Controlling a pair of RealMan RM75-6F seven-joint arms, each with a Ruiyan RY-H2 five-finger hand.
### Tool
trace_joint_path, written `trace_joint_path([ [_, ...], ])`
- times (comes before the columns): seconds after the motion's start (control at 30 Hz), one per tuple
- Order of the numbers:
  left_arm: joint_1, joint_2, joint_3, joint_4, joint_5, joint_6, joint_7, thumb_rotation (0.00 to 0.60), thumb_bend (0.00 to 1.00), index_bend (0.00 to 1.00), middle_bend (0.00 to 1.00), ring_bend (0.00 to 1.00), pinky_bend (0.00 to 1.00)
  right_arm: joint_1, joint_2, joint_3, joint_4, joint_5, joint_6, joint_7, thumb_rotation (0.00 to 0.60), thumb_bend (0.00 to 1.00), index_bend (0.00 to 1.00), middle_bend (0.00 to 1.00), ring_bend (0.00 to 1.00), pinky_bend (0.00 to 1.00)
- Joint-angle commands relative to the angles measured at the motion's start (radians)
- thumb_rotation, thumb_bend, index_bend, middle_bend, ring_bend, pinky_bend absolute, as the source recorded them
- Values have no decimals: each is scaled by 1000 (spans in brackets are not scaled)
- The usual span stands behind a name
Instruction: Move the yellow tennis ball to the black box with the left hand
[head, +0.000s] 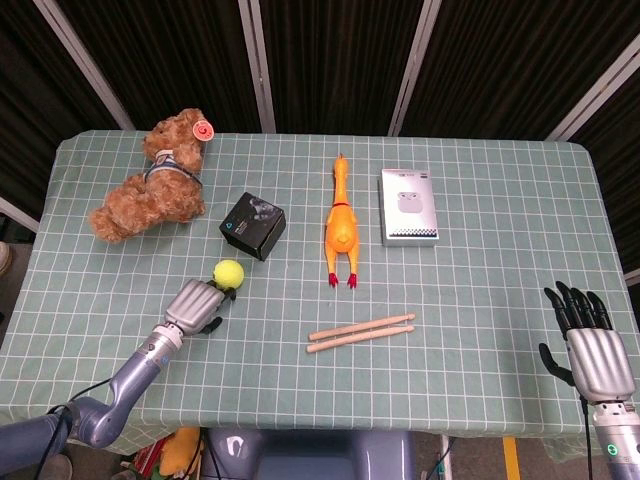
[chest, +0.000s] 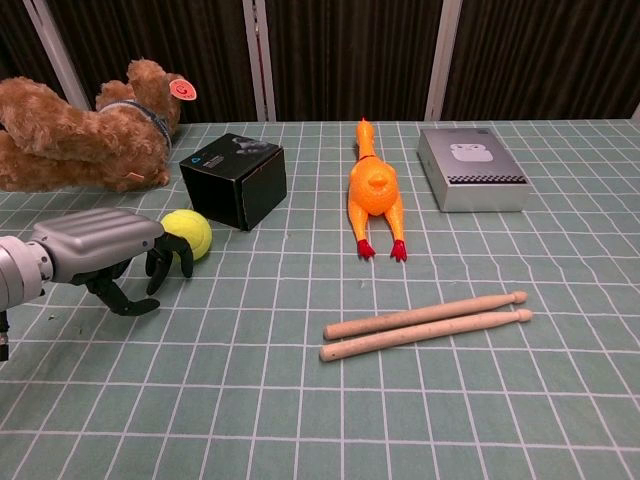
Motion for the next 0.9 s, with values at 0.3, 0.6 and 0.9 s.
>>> trace_joint_path([
  [0.3,-64,-48,-30,80,-32,-30,-25,600,329,315,496,375,488,-1,-3,2,0,10,-2,-13,600,438,0,0,0,0],
  [0.6,-103,-76,-45,120,-37,-33,-54,600,328,314,485,368,473,2,1,5,4,20,-11,-15,600,439,0,0,0,0],
  [0.9,-125,-116,-54,163,-48,-4,-25,600,321,266,322,212,331,3,9,7,14,28,-18,4,600,438,0,0,0,0],
])
